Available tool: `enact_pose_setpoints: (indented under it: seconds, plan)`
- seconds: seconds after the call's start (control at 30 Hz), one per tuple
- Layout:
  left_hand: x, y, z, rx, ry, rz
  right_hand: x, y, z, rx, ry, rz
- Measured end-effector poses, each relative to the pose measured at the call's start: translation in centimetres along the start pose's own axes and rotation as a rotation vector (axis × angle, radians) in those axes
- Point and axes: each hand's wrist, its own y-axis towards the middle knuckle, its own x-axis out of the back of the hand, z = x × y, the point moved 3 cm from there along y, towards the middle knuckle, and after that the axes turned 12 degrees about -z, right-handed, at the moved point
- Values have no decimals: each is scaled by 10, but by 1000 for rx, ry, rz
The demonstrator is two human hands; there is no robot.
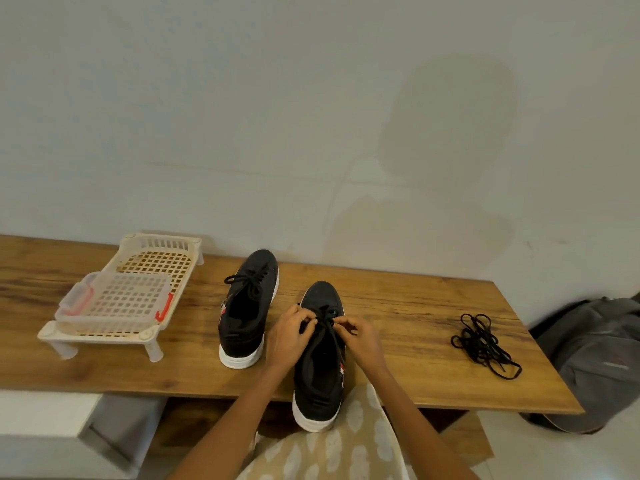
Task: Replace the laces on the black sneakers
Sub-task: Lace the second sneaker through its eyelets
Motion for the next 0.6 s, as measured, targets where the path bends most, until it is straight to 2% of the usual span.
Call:
enact_pose_setpoints:
  seconds: [0.17, 0.4, 0.5, 0.6]
  plan:
    - [3, -7, 2, 63, -67, -25, -4, -2, -5, -31, 3, -39]
    - [4, -10, 4, 80, -172, 4, -1, -3, -1, -38, 19, -10]
    - [3, -7, 6, 52, -147, 7, 1, -6, -3, -110, 125, -18]
    - [5, -6, 3, 69, -115, -15, 2, -10, 1, -80, 144, -17]
